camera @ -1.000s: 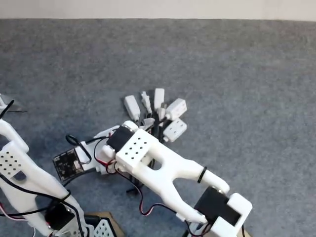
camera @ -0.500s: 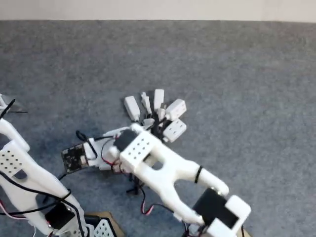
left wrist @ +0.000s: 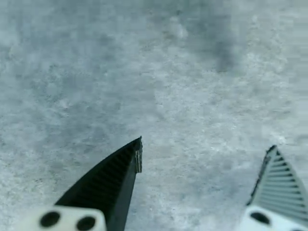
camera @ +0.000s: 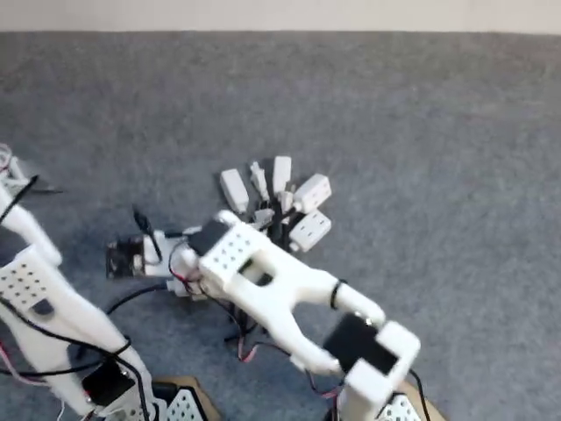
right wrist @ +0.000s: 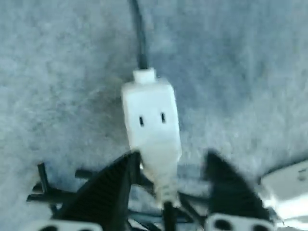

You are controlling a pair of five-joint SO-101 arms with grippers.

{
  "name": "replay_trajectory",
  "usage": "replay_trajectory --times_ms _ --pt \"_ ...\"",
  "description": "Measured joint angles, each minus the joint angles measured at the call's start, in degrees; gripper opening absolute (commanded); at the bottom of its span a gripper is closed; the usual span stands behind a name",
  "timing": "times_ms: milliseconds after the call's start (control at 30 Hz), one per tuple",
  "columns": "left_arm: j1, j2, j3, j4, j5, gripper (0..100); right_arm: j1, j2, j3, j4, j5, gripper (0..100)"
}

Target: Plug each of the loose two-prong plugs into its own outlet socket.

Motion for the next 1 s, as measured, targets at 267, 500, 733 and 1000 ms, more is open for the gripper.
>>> replay_trajectory --times_ms 267,500,733,1000 --pt "8.00 -13.71 12.22 0.09 4.84 38 5.71 0.97 -25.58 17.05 -8.97 36.3" --pt "15.12 -38.24 34.90 0.18 3.60 38 14.15 0.97 -55.65 34.73 -19.69 36.3" --pt "21.63 -62.68 62.51 0.18 -6.15 38 29.89 -4.92 -68.31 37.45 -30.07 36.3" --pt "25.93 -84.57 88.26 -4.22 -13.19 38 40.62 -25.23 -37.98 37.19 -32.00 36.3"
